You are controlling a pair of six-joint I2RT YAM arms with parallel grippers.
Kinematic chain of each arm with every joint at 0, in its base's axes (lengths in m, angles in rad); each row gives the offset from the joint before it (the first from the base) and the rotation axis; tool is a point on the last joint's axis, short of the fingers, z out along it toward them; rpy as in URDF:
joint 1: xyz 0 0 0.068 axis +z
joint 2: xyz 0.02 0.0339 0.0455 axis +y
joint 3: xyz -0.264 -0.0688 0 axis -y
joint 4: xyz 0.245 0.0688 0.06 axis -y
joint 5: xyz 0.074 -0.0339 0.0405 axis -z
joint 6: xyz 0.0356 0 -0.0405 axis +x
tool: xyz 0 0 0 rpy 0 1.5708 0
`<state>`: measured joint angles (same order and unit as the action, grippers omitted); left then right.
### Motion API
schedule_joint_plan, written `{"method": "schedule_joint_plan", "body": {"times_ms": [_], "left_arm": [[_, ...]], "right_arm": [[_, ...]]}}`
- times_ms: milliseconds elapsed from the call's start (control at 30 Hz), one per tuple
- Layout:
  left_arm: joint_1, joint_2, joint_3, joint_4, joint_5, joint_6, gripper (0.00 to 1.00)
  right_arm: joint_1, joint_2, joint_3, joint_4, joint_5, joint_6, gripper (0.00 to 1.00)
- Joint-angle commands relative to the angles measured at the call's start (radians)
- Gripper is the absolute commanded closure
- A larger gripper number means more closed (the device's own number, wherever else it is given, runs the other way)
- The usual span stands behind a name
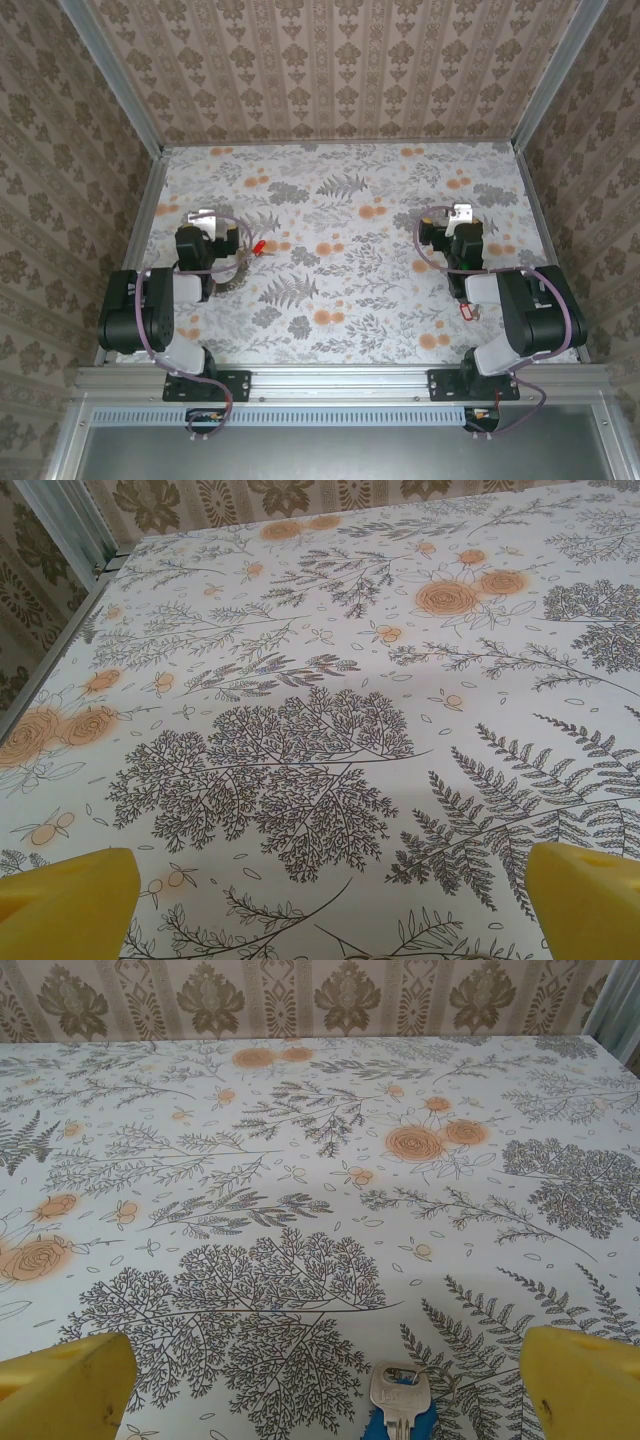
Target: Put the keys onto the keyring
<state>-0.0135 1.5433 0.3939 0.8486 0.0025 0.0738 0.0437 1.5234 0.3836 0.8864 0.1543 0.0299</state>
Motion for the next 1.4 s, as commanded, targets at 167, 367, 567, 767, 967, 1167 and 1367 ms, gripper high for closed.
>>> {"method": "schedule_joint_plan", "body": {"times_ms": [167,367,567,767,967,1167,1367], "left_arm": [[-0.005,-0.005,0.014,0.000,-0.009,-0.014,0.00],[-0.007,-0.006,0.016,0.000,-0.009,-0.013,0.00],[0.001,-0.005,0.016,-0.002,0.005,-0.019,0.00],[0.001,-0.005,0.016,-0.002,0.005,-0.017,0.00],[-0.004,-0.020,0.005,0.010,0.014,-0.008,0.00],[0.004,-0.144,-0.027,-0.051,-0.022,-0.040,0.00],[0.031,-0.361,0.007,-0.333,-0.068,-0.170,0.00]], "right_arm": [[-0.005,0.006,0.012,-0.009,0.011,0.013,0.00],[-0.005,0.006,0.012,-0.009,0.011,0.013,0.00],[-0.007,0.009,0.020,-0.019,0.010,0.015,0.00],[-0.008,0.010,0.018,-0.017,0.007,0.016,0.01],[-0.017,0.001,0.010,-0.010,-0.097,-0.014,0.00],[-0.014,-0.070,-0.012,-0.030,-0.091,-0.014,0.00],[-0.016,-0.278,0.166,-0.596,0.024,0.144,0.00]]}}
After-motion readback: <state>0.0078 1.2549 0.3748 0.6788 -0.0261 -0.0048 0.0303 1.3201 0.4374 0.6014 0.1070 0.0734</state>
